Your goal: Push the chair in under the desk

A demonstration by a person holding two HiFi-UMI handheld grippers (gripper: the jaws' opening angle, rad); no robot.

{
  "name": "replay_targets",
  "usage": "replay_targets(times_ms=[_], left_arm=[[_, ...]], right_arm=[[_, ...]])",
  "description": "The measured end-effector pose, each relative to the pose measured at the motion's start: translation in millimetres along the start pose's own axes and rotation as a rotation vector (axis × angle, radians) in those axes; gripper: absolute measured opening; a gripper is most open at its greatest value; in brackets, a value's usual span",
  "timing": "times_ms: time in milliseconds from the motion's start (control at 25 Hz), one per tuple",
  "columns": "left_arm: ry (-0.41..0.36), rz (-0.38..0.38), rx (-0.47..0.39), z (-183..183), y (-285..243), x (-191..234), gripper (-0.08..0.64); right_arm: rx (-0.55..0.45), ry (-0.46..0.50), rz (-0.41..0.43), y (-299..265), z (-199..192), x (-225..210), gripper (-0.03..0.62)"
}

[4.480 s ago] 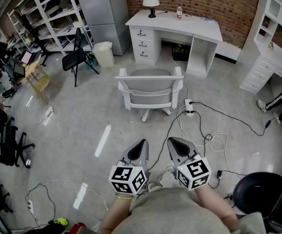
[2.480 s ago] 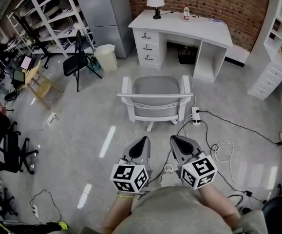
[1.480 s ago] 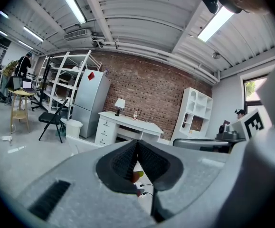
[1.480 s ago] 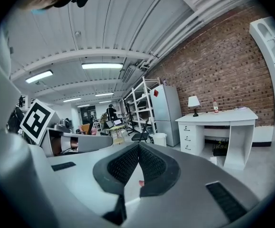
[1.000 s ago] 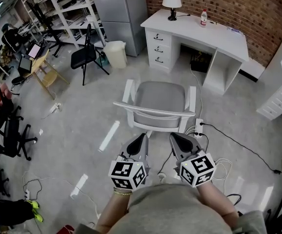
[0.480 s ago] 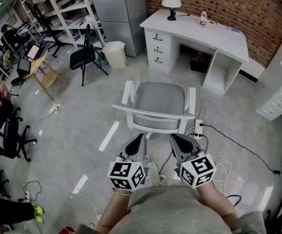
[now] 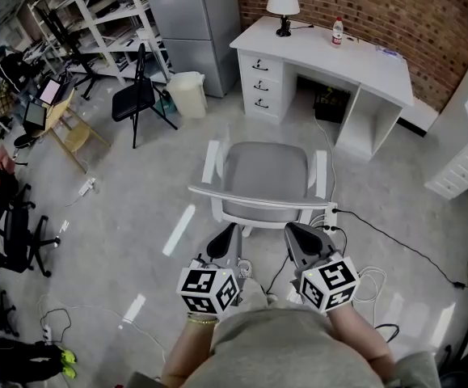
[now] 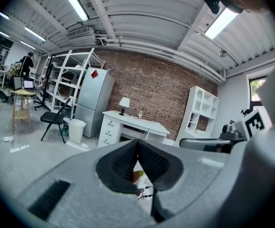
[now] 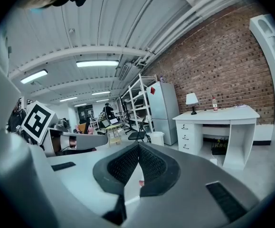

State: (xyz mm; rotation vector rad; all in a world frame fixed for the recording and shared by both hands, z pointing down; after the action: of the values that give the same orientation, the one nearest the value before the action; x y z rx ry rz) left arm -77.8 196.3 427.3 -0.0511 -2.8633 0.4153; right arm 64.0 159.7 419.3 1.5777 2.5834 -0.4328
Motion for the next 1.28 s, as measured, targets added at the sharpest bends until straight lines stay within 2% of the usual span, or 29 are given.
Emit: replay_targets(times_ms=[560, 1280], left_arm=[[-0.032, -0.059, 0.038, 12.9, -46.4, 41.7, 0.009], [-0.093, -0.113, 0.101, 14.0, -89.6, 65.3, 0.009]], right_arm=[[0.006, -0.008, -0.068, -53.8, 9.8, -15.6, 0.008], [0.031, -0.019, -0.122, -86.1, 9.5, -38.2, 0.008]])
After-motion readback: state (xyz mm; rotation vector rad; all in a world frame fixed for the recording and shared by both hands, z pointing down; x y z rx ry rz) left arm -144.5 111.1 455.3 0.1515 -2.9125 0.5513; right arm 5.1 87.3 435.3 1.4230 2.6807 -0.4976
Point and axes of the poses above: the fingertips, and each gripper's own axes: y backward along the fingers, x to its left, z out of its top, the point moved 3 cm from there along y, backward along the fingers, and after that the axes turned 11 degrees about z, right-handed, at the moved point
